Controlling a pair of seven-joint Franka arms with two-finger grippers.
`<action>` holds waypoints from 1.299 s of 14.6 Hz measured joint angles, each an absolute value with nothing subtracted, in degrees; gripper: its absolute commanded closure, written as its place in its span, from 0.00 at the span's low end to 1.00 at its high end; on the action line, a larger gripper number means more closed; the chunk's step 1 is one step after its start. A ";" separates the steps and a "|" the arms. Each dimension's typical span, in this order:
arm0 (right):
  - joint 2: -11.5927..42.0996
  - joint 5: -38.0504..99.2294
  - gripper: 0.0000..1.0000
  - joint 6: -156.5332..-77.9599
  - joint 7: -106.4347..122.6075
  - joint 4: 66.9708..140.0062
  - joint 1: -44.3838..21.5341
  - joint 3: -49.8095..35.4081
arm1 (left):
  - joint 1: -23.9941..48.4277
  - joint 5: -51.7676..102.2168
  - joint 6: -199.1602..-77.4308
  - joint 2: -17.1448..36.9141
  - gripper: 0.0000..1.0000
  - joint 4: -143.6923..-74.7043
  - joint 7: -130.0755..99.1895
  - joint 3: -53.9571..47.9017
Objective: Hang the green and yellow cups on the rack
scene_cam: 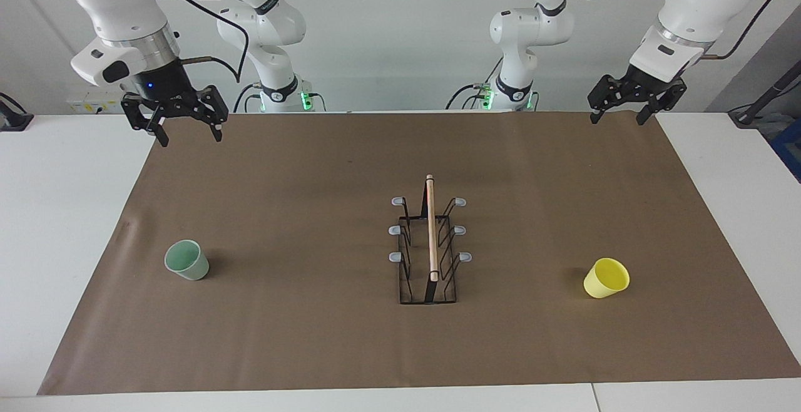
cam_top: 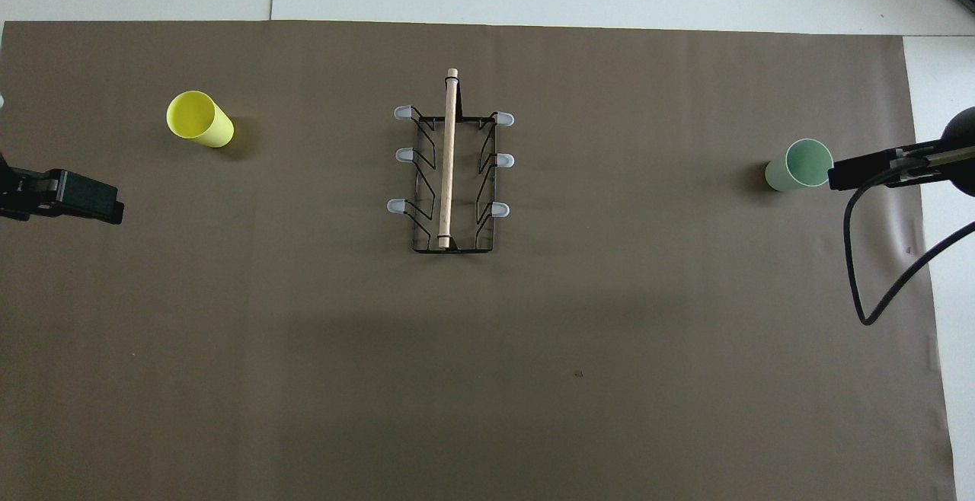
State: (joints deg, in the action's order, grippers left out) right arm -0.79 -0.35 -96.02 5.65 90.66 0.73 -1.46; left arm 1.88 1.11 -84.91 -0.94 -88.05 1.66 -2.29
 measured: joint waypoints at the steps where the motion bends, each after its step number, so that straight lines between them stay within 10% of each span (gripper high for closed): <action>1: -0.79 -0.35 0.00 -96.02 5.65 90.65 0.73 -1.46 | 1.88 1.11 -85.00 -0.94 0.00 -88.05 1.66 -2.27; 12: -0.79 -2.17 0.00 -95.75 5.65 90.66 0.75 -1.42 | -0.09 4.18 -89.81 1.21 0.00 -91.16 -4.61 -1.87; 19: 0.63 -10.51 0.00 -96.45 10.72 93.35 0.29 -1.67 | -2.81 12.83 -92.00 25.97 0.00 -70.12 -18.84 6.71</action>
